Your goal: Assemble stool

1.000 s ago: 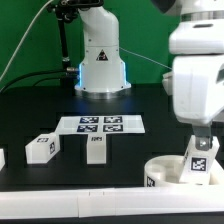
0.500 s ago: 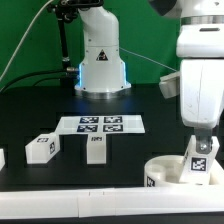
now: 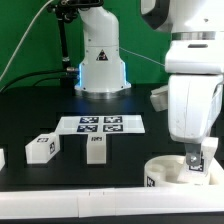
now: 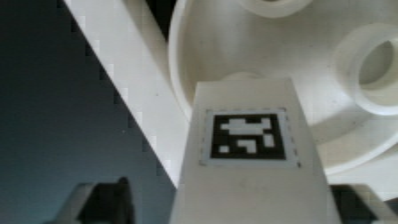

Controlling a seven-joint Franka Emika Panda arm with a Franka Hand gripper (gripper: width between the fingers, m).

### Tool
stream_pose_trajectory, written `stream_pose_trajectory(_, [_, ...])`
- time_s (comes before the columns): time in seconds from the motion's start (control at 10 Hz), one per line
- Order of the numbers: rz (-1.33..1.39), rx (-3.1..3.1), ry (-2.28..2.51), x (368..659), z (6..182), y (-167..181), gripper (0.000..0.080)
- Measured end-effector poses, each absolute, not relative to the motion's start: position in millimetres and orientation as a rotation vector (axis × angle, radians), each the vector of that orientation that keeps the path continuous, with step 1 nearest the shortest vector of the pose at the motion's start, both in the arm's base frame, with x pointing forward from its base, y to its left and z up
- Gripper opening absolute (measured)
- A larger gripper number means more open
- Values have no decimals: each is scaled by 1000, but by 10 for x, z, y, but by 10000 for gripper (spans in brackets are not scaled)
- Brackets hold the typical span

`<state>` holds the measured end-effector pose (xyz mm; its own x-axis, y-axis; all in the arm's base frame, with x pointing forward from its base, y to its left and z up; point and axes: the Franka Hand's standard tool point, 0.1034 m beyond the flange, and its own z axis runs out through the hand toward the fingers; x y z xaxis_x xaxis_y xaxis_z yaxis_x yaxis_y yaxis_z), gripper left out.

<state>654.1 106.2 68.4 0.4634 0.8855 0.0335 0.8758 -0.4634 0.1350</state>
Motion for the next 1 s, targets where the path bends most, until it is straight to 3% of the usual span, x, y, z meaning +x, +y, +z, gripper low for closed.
stream_pose_trajectory(0.1, [147, 2653, 1497, 6525, 673, 1062, 400])
stream_pose_trajectory(0.2, [154, 2721, 1377, 6529, 676, 1054, 339])
stream_pose_trajectory(0.7, [190, 2930, 917, 6591, 661, 944, 339])
stream_pose_trajectory(1.0, [150, 3104, 365, 6628, 659, 807, 340])
